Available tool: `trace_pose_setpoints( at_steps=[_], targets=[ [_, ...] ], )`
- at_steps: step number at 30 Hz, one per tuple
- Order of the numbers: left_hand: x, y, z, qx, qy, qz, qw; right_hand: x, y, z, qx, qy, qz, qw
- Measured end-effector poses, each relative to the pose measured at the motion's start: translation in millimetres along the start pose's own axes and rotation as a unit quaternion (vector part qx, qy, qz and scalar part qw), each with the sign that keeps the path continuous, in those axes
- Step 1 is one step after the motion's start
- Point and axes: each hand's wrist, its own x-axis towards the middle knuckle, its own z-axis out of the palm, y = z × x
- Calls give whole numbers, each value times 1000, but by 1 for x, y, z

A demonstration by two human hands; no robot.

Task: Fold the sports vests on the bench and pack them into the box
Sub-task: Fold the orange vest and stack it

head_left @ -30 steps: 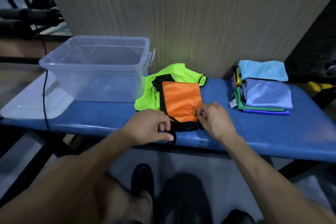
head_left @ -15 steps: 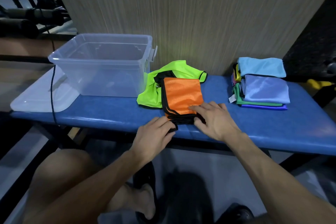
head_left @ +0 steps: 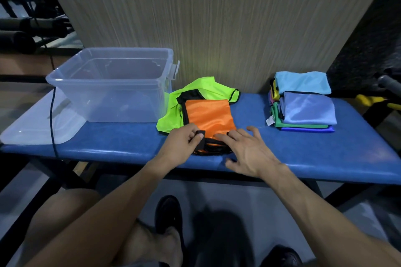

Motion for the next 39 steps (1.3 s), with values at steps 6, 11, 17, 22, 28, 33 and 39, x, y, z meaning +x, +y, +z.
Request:
trace_pose_setpoints(
  at_steps=[6,11,17,22,28,33,39],
  targets=[
    [7,-1,9,-60,46,-46,996,-2,16,2,60,-5,12,998],
    [7,-14,11,-11,61,16,998,-4,23,7,105,-1,12,994],
    [-4,-40,8,23,-31,83,996,-7,25,10,137,6,21,990],
    [-6,-52,-6,88,-127,131,979,-5,27,13,181,7,30,983],
    [3,-55,-3,85,-81,157,981,0,23,17,200,33,44,978],
    [6,-49,14,79,-3,111,991,-2,19,19,236,43,72,968],
    [-1,-41,14,-23,7,78,997,-8,14,17,310,87,97,942]
  ],
)
